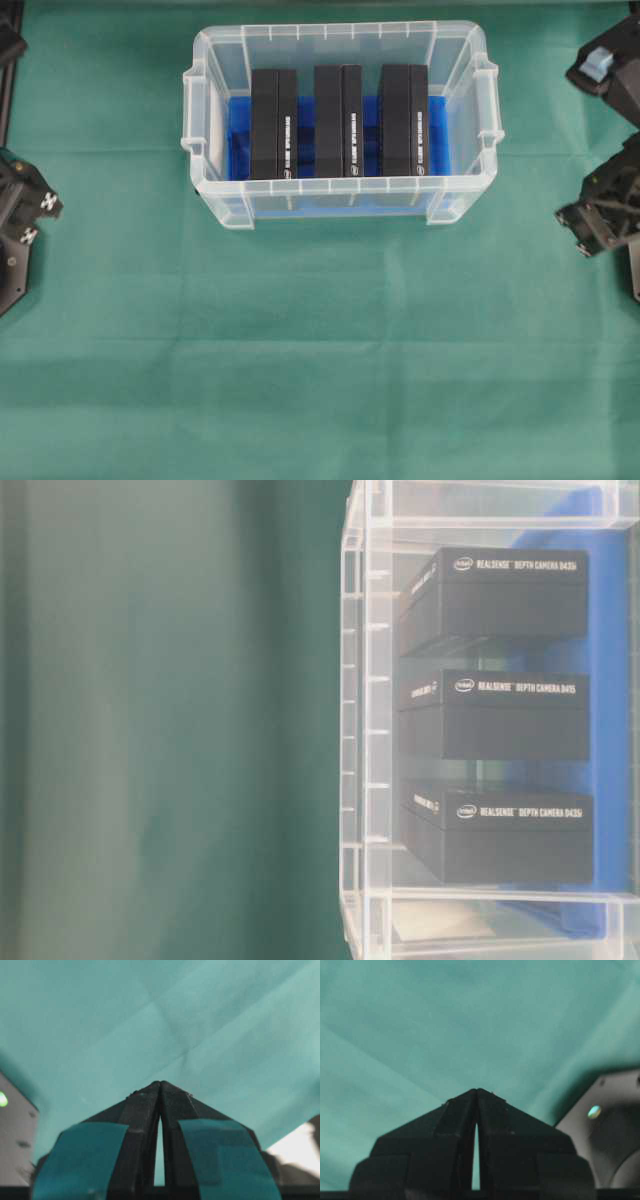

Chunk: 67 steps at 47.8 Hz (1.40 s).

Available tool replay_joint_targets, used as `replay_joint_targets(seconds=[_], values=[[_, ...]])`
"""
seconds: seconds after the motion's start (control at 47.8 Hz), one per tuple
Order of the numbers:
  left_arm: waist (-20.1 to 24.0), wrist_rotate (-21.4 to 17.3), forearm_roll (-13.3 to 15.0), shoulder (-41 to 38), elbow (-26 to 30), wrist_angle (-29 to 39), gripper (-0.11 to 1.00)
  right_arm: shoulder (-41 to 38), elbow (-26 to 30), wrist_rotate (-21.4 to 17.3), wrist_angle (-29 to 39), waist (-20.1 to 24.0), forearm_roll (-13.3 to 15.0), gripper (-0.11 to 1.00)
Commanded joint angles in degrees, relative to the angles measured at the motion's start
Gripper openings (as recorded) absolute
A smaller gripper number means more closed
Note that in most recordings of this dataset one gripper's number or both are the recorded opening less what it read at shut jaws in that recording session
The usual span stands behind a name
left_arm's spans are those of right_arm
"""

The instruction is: Take out the box from the case.

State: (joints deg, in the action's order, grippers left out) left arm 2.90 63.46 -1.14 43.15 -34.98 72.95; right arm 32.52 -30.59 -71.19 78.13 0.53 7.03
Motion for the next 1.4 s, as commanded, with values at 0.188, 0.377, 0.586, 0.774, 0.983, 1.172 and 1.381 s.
replay_joint_targets(seconds=[0.188,0.377,0.586,0.774,0.983,1.172,1.381], values=[[-0.4,11.9,-0.7,-0.2,1.5,2.4,0.01,-1.8,2.5,-14.2,7.8,0.0,2.4,0.0],[-0.2,13.0,-1.7,-0.2,1.5,2.5,0.01,-2.3,3.3,-15.1,7.6,0.0,2.8,0.0],[4.0,11.3,-2.6,-0.3,1.5,2.6,0.01,-2.4,3.4,-14.9,7.6,-1.8,5.2,0.0],[10.3,5.0,-2.8,-0.9,1.8,2.5,0.01,-2.4,3.4,-12.8,4.7,-7.3,6.1,0.0],[17.8,-3.1,-2.8,-3.7,3.3,2.6,0.01,-2.5,3.6,-5.3,1.7,-15.8,6.1,0.0],[22.7,-9.0,-2.8,-6.1,5.4,2.6,0.01,-2.9,3.9,-0.7,-0.8,-21.2,6.0,0.0],[23.6,-10.8,-2.5,-7.2,6.2,2.8,0.01,-3.8,3.8,0.1,-1.7,-21.8,5.9,0.0]])
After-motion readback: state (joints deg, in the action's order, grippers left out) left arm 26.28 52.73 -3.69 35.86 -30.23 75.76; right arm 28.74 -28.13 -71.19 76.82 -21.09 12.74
